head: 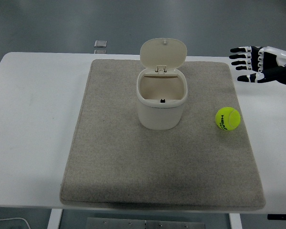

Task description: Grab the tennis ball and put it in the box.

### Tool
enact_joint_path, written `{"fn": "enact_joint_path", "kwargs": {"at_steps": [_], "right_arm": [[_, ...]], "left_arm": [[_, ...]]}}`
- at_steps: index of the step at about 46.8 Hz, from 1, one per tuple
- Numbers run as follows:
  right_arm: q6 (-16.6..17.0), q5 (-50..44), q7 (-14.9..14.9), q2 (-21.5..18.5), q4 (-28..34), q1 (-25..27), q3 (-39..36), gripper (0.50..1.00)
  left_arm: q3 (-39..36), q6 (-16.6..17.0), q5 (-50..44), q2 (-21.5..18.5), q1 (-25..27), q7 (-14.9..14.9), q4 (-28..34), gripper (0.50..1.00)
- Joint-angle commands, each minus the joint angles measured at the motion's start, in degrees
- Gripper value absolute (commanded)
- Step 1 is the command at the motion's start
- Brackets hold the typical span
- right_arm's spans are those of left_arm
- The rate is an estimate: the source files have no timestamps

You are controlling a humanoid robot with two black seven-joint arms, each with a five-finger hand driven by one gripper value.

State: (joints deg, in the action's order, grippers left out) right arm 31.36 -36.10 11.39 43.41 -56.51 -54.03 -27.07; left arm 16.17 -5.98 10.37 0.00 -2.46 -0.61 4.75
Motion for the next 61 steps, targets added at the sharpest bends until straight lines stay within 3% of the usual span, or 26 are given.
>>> {"fn": "enact_joint_path", "kwargs": {"at_steps": [1,12,22,33,51,61], "right_arm": [[-0.25,-4.93,1.53,1.41,-2.19,0.33,0.0,0.911],[-2.27,-18.56,4.17,2.11,-4.22,0.94,0.0,0.911],[-4.55,-28.49,6.01,3.61,-9.75,1.03,0.09,0.911],[-5.17,-34.47,6.45,3.7,-13.45,1.12,1.14,0.911],[-14.84,-43.7,8.3,2.91,-13.8,3.05,5.8,0.913],[-15.89,-44.49,8.91,2.82,-13.8,3.49,7.21,0.913]], "left_arm": [[0.0,0.0,0.0,0.0,0.0,0.0,0.0,0.992],[0.0,0.0,0.0,0.0,0.0,0.0,0.0,0.992],[0.0,0.0,0.0,0.0,0.0,0.0,0.0,0.992],[0.0,0.0,0.0,0.0,0.0,0.0,0.0,0.992],[0.0,0.0,0.0,0.0,0.0,0.0,0.0,0.992],[0.0,0.0,0.0,0.0,0.0,0.0,0.0,0.992]]}}
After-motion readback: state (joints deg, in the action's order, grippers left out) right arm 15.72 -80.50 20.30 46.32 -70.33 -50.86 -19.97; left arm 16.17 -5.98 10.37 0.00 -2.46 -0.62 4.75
